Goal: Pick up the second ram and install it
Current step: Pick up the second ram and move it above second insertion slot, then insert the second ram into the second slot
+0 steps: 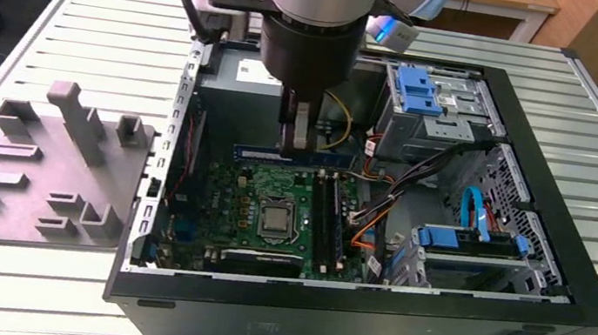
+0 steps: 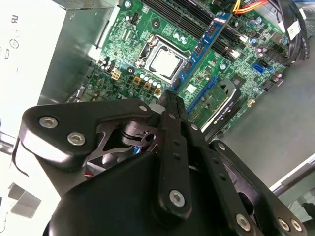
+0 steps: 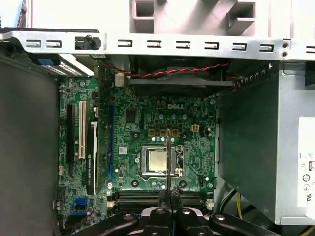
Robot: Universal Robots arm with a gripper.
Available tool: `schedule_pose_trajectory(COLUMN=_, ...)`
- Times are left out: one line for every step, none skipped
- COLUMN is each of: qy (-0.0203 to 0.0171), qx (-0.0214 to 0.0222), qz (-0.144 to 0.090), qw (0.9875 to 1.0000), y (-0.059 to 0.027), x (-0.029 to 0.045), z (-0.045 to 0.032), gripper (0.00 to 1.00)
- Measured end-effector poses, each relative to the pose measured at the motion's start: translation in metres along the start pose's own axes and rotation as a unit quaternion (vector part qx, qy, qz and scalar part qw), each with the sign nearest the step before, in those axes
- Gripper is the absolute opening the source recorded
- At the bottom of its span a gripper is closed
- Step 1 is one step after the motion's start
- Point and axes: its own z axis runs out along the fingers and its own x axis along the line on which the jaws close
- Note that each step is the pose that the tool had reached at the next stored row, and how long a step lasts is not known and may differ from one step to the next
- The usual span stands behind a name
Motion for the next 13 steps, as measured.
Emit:
schedule_pose_trajectory(qy=0.0001, qx=0.0, qz=0.0, qw=1.0, y=0.0001, x=0.0, z=0.0004, gripper=0.11)
schedule_pose_trajectory(qy=0.0001, qx=-0.0001, qz=0.0, qw=1.0, y=0.0001, x=0.0, z=0.0003, gripper=0.11)
schedule_pose_trajectory(qy=0.0001, qx=-0.0001, qz=0.0, qw=1.0, y=0.0001, x=0.0, z=0.0003, gripper=0.11)
schedule_pose_trajectory(qy=0.0, qx=0.0, qz=0.0, qw=1.0, y=0.0001, x=0.0, z=0.0007, gripper=0.11)
schedule_pose_trajectory(qy=0.0, qx=0.0, qz=0.0, qw=1.0, y=0.0001, x=0.0, z=0.0009, gripper=0.11)
schedule_pose_trajectory(qy=0.0, qx=0.0, qz=0.0, qw=1.0, y=0.0001, x=0.0, z=0.0009, gripper=0.11)
schedule_pose_trajectory(qy=0.0, qx=0.0, qz=0.0, qw=1.0, y=0.0001, x=0.0, z=0.001, gripper=0.11)
schedule_pose_trajectory(qy=0.0, qx=0.0, qz=0.0, qw=1.0, y=0.0001, x=0.0, z=0.0009, gripper=0.11)
schedule_pose_trajectory(qy=0.0, qx=0.0, qz=0.0, qw=1.0, y=0.0001, x=0.0, z=0.0009, gripper=0.11)
schedule_pose_trajectory(qy=0.0, qx=0.0, qz=0.0, qw=1.0, y=0.0001, x=0.0, z=0.001, gripper=0.11)
schedule_pose_trajectory(qy=0.0, qx=0.0, qz=0.0, qw=1.0, y=0.0001, x=0.0, z=0.001, gripper=0.11)
schedule_pose_trajectory(qy=0.0, qx=0.0, qz=0.0, qw=1.0, y=0.0001, x=0.0, z=0.001, gripper=0.11)
schedule_pose_trajectory(qy=0.0, qx=0.0, qz=0.0, qw=1.0, y=0.0001, x=0.0, z=0.001, gripper=0.11)
